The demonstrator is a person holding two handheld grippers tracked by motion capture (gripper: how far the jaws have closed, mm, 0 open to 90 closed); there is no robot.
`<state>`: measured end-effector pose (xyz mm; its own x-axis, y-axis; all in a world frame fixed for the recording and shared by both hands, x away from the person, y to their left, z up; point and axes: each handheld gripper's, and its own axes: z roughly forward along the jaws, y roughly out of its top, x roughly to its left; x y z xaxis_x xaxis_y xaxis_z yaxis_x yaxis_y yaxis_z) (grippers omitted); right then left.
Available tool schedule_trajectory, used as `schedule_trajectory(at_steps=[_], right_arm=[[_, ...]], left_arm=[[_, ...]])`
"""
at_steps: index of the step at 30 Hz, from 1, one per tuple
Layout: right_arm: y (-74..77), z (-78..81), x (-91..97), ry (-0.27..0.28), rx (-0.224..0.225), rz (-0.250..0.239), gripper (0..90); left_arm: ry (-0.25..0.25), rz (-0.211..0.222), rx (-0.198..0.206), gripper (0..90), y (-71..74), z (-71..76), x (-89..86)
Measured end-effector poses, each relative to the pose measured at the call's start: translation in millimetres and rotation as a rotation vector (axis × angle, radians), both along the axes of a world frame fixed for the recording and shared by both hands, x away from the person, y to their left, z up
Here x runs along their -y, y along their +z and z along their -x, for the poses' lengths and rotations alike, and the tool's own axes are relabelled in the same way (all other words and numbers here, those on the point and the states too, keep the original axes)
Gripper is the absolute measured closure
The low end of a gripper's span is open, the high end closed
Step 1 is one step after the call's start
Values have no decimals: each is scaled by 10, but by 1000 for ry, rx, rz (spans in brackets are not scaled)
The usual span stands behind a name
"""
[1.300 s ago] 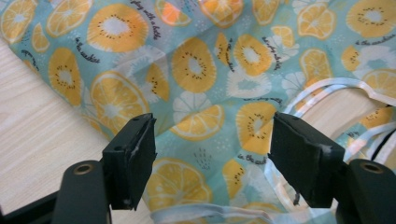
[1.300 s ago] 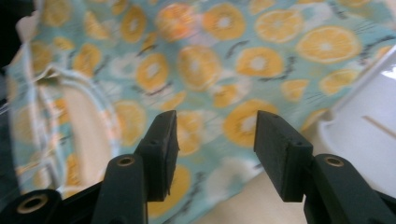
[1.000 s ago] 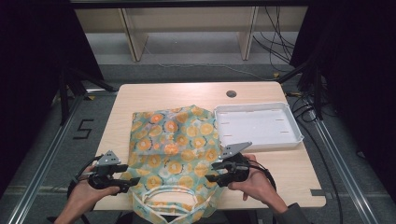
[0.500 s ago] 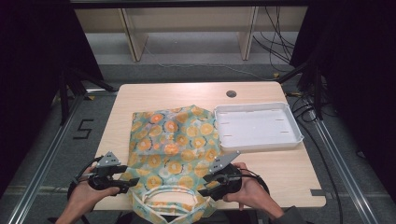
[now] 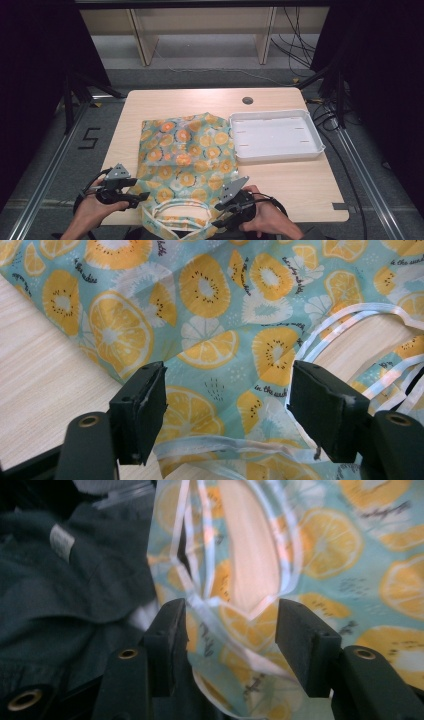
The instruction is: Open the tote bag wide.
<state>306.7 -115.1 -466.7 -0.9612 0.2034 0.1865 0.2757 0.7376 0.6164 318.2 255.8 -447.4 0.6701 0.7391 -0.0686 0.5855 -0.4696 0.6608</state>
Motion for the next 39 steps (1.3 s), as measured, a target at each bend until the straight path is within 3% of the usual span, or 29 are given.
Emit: schedule_trajectory(at_steps=[1,4,5,6,7,8,10,11,12,14,17,18,20,21,23,28,29,30,31,32,33,34,39], right_arm=[[-18,-3,-11,24,8,9,489],[-56,5,-19,54,-4,52,563],[-69,29,-31,57,-35,54,612],[-75,21,-26,71,8,80,664],[-81,15,-26,97,14,87,712],[-97,3,-34,136,38,90,810],[-95,25,-33,122,2,100,887],[-96,9,-34,144,21,95,900],[-72,41,-20,99,-7,128,900],[-53,-6,-23,148,37,86,900],[59,-24,11,106,39,49,900],[94,-13,12,86,8,15,900],[169,-90,26,70,41,-36,900],[217,-143,36,51,61,-52,900],[283,-211,50,14,68,-68,900],[397,-458,38,-48,106,-116,900],[414,-493,32,-66,101,-126,900],[426,-527,31,-68,101,-131,900],[436,-569,23,-80,104,-140,900],[450,-609,19,-98,100,-141,900],[455,-647,13,-102,104,-146,900],[464,-685,11,-129,93,-147,900],[466,-779,0,-157,85,-164,900]], left_arm=[[-28,-23,8,307,10,-10,-18],[-11,-10,0,307,7,-10,-10],[-21,-15,8,306,6,-19,-14],[-21,-15,10,306,1,-17,-13],[-10,-12,-10,306,2,1,-6],[-25,-20,3,306,5,-6,-13],[-33,-24,26,305,9,-28,-14],[-33,-13,18,305,13,-13,-10],[-33,-13,19,305,15,-8,-10],[-15,15,13,304,11,17,7],[-39,28,19,303,58,36,32],[-55,24,22,303,78,50,39],[-93,43,35,302,123,85,65],[-92,74,24,299,132,111,88],[-107,94,27,298,151,149,118],[-158,111,30,278,124,265,236],[-174,98,26,271,117,278,242],[-177,116,17,266,95,305,273],[-197,86,19,262,82,315,278],[-204,98,18,255,56,335,311],[-241,79,17,248,24,346,340],[-236,85,12,244,-2,366,369],[-280,-46,46,193,-158,389,615]])
